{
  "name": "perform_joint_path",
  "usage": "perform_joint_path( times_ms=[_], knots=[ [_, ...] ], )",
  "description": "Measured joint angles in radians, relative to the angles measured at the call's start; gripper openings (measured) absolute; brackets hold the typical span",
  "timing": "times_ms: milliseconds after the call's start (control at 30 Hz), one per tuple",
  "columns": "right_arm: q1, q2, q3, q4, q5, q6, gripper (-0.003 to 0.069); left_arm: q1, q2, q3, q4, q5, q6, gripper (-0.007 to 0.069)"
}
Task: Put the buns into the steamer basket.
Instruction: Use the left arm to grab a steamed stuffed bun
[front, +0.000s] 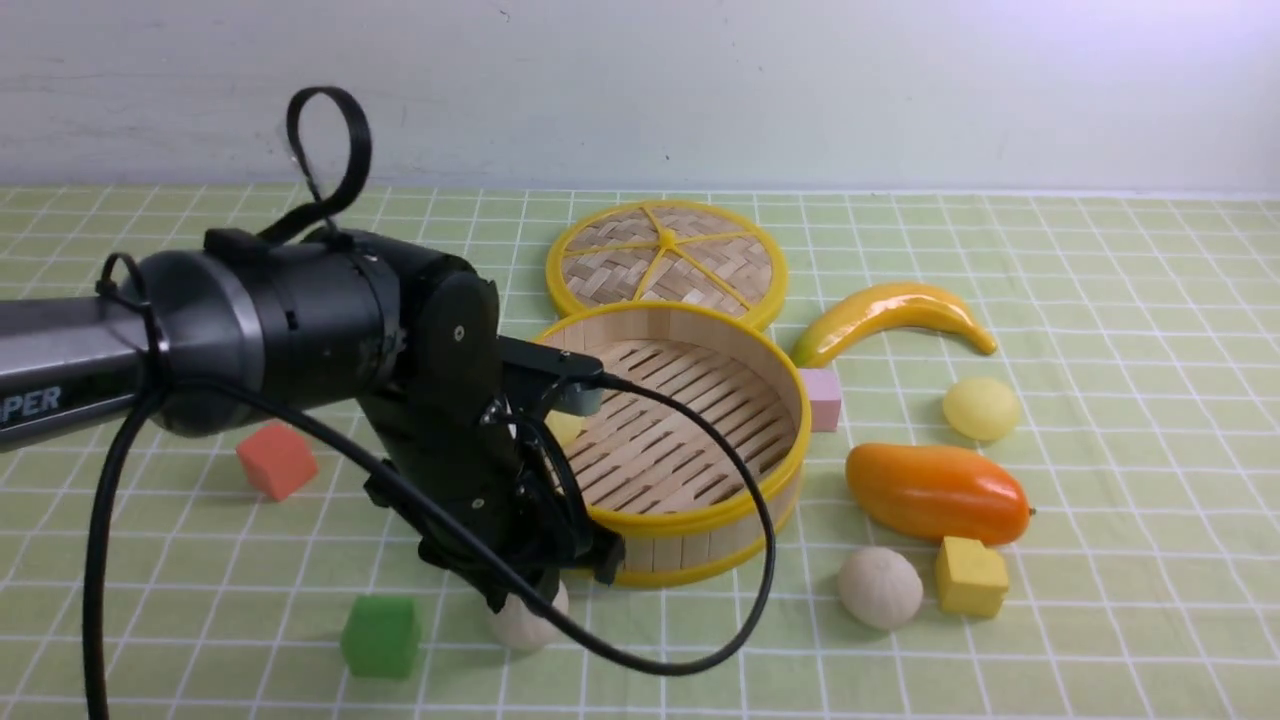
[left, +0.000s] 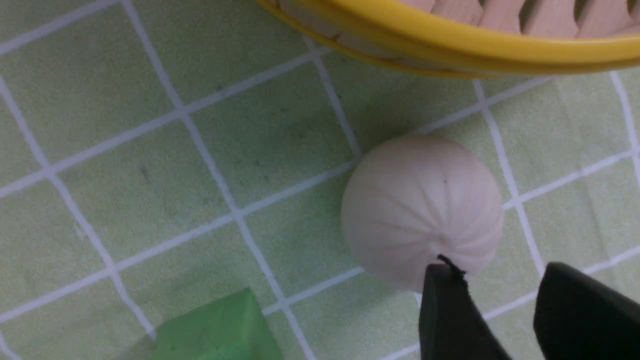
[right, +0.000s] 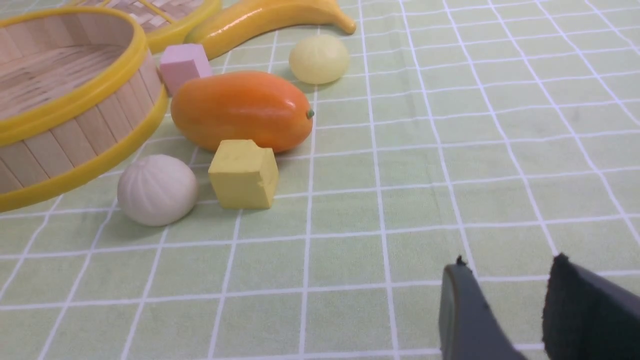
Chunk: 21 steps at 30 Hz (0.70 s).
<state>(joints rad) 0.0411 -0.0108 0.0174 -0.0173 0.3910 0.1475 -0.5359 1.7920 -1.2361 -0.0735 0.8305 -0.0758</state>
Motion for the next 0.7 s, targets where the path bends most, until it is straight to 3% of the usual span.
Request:
perform_joint_path(
  times_ms=[267, 600, 700],
  knots=[
    [0.0, 0.0, 0.0, 0.0, 0.0, 0.0, 0.0239, 0.0, 0.009, 0.0, 0.039, -0.056, -0.001, 0.0289],
    [0.0, 0.0, 0.0, 0.0, 0.0, 0.0, 0.0239, 0.0, 0.072, 0.0, 0.063, -0.095, -0.001, 0.0254],
    [0.0, 0.0, 0.0, 0.0, 0.0, 0.0, 0.0239, 0.0, 0.072, 0.0, 0.062, -0.09, -0.001, 0.0212]
  ],
)
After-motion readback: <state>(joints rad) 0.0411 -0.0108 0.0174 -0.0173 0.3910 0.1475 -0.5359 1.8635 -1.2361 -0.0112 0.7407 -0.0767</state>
